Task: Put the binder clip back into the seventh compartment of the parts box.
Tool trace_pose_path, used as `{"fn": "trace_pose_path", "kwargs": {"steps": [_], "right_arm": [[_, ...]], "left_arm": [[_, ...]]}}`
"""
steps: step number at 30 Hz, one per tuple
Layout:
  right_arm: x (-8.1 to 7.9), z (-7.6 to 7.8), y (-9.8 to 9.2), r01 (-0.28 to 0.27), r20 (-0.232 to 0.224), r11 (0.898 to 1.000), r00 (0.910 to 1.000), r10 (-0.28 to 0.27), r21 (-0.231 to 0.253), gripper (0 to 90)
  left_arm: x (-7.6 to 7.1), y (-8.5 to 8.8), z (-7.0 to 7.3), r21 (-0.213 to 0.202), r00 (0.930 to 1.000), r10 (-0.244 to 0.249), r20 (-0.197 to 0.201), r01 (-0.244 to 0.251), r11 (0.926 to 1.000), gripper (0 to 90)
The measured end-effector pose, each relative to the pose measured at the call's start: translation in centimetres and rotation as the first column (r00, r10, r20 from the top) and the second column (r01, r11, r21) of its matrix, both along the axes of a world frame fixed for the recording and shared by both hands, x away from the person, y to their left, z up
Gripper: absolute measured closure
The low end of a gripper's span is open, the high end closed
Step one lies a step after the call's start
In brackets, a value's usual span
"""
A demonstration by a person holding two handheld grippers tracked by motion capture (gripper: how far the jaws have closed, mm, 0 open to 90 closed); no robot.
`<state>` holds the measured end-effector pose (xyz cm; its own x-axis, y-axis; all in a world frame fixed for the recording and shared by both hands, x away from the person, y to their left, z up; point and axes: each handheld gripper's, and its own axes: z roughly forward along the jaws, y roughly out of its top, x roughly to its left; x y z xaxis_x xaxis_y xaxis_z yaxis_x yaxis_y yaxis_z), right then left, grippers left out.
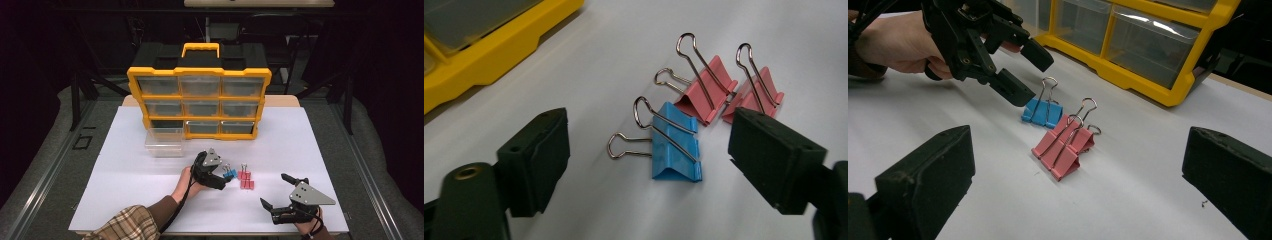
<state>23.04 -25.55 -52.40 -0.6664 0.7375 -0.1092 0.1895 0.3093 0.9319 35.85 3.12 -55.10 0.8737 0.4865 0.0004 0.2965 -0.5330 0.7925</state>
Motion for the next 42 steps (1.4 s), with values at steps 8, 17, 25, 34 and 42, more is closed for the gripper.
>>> {"fn": "trace_pose_path", "kwargs": {"steps": [8,17,25,34,42], "right_arm": [[-0.03,-0.04,0.07,0.001,-0.008,1.0,1.0,-0.001,-0.016,1.9],[-0.05,0.0,0.1,0.0,-0.007,1.0,1.0,0.0,-0.013,1.7],[-0.01,-0.02,0.06,-0.002,-0.011,1.0,0.9999,0.002,-0.014,1.8],[0.01,-0.01,0.01,-0.003,-0.014,1.0,0.9999,0.003,-0.013,1.8],[-0.04,0.03,-0.04,-0.005,-0.016,1.0,0.9999,0.005,-0.009,1.7]], "left_arm": [[0.22,-0.41,-0.41,-0.005,1.0,0.0,-0.001,0.0,1.0,33.3],[0.31,-0.54,-0.54,-0.015,0.9998,0.004,0.017,-0.003,0.9999,51.8],[0.4,-0.72,-0.94,-0.019,0.999,-0.041,-0.017,0.04,0.999,64.9],[0.22,-0.5,-0.61,-0.043,0.9978,-0.062,-0.025,0.061,0.9972,73.7],[0.01,-0.34,-0.38,-0.056,0.9947,-0.092,-0.045,0.089,0.9944,80.5]]}}
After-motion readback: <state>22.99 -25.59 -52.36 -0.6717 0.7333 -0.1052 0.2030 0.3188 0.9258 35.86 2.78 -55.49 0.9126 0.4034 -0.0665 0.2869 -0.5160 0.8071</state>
